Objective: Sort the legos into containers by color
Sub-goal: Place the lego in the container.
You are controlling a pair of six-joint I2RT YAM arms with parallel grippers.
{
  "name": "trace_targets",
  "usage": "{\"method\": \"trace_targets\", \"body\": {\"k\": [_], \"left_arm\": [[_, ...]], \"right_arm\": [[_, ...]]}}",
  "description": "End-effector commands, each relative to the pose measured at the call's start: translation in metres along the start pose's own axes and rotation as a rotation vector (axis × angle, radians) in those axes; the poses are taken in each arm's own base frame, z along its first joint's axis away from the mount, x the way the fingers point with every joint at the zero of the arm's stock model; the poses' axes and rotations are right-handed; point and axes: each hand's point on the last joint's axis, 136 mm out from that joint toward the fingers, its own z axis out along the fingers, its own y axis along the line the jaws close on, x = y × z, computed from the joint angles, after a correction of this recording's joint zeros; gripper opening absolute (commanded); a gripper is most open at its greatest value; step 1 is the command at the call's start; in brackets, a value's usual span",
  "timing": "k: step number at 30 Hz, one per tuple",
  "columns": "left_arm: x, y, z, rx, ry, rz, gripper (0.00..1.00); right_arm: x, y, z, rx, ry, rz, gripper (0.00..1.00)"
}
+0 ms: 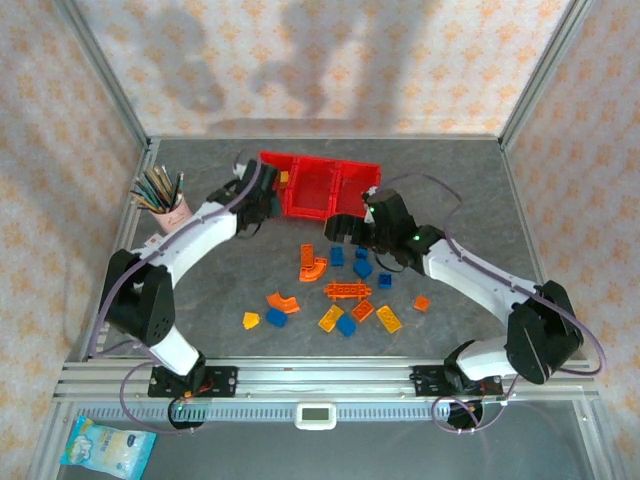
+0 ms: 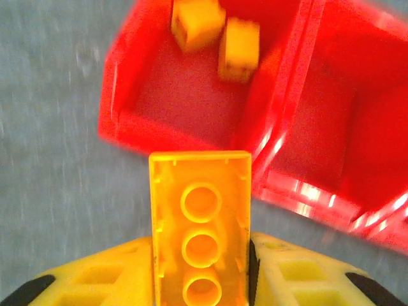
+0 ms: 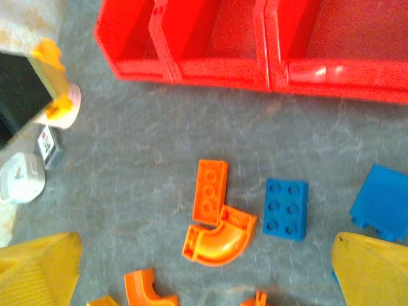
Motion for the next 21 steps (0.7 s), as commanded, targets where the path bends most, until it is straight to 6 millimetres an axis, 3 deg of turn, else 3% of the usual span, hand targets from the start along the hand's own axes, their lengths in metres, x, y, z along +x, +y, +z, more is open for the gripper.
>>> {"method": "trace_targets", "body": {"k": [1, 5, 10, 12, 16, 21], "left_arm": [[-0.028, 0.003, 0.021, -0.059, -0.023, 0.05, 0.39], [-0.064, 0.001, 0.048, -0.094, -0.057, 0.036, 0.39], [-0.08, -0.002, 0.093, -0.157, -0.023, 0.072, 0.4], [-0.08, -0.003, 0.102, -0.163, 0.003, 0.078, 0.46], [-0.085, -0.006, 0.099, -0.154, -0.006, 0.094, 0.54], [-0.082, -0.005, 0.073, -0.121, 0.005, 0.086, 0.56]], "right_arm": [[-0.02, 0.002, 0.002, 0.0, -0.044, 0.016, 1.0], [-0.031, -0.005, 0.004, 0.01, -0.061, 0.033, 1.0], [-0.039, -0.009, 0.005, 0.017, -0.074, 0.04, 1.0], [-0.041, -0.009, 0.005, 0.019, -0.075, 0.033, 1.0], [-0.044, -0.005, 0.004, 0.014, -0.074, 0.01, 1.0], [-0.041, 0.0, 0.003, 0.004, -0.048, -0.008, 1.0]]}}
